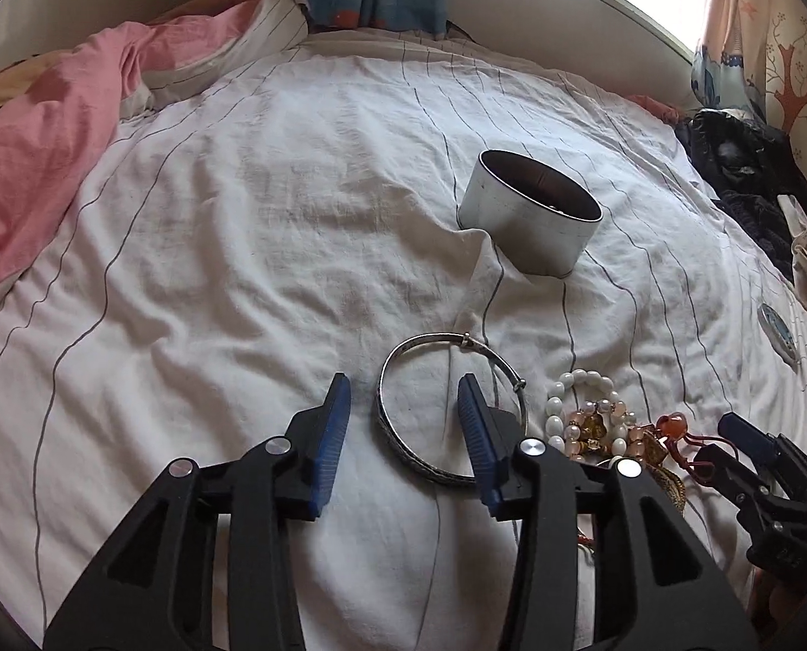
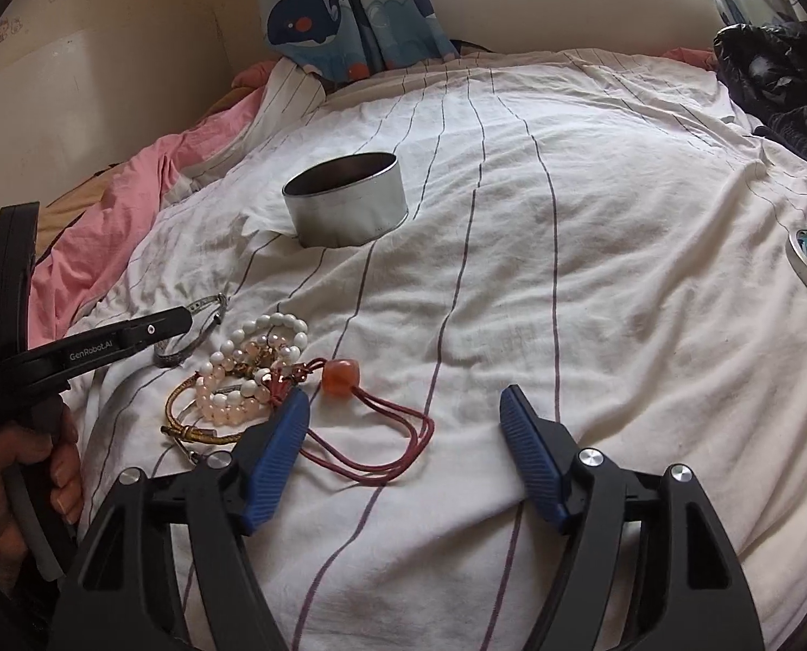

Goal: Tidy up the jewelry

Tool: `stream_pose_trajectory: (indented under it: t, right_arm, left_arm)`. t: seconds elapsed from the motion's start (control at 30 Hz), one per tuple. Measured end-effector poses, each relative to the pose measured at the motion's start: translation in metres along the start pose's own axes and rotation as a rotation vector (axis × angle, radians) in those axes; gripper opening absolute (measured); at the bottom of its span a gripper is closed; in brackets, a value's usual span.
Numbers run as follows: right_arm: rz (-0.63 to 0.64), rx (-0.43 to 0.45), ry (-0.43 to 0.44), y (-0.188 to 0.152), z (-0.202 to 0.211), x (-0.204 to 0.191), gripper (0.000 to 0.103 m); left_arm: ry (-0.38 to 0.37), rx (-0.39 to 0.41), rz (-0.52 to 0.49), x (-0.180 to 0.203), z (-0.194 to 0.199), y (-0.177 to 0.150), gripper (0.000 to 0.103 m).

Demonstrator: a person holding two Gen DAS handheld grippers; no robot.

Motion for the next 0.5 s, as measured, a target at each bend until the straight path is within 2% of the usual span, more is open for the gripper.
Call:
stream_pose_trajectory:
  t: [0.13, 0.27, 0.3, 0.37, 0.47, 0.5]
  right_arm:
    - [0.007, -0.007, 0.033, -0.001, -0.001, -0.005, 0.069]
    - [-0.077, 0.061, 0.159, 0.01, 0.011, -0.016, 0.07]
    - [-0.066, 0.054, 0.146, 0.01, 0.009, -0.016, 0.073]
    - [-0.052, -0.001, 0.128, 0.001, 0.0, -0.017, 0.073]
    - [-0.016, -0.024, 0.136, -0.002, -0.002, -0.024, 0.073]
    - [-0.01, -0.038, 0.139, -0.005, -0.004, -0.025, 0.064]
  left_arm:
    - [-0.007, -0.003, 0.012, 0.001, -0.001, 0.0, 0.043]
    - [-0.012, -0.003, 0.018, 0.002, -0.001, -0.001, 0.048]
    - [-0.012, -0.003, 0.016, 0.003, -0.001, -0.001, 0.048]
    - [-0.013, -0.003, 0.017, 0.003, -0.001, -0.001, 0.049]
    - [-0.015, -0.005, 0.02, 0.003, -0.002, -0.001, 0.049]
    - [-0.015, -0.004, 0.019, 0.002, -0.002, -0.001, 0.049]
Point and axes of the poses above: each gripper's, at about its wrist camera, not at the fingertips, and z roughly against the way its jaws point, x to its right, y to its top, the point moved 10 cm from there along -z, roughly the way its jaws point, and after that the axes turned 14 degrees about x, right-handed, at the moved point
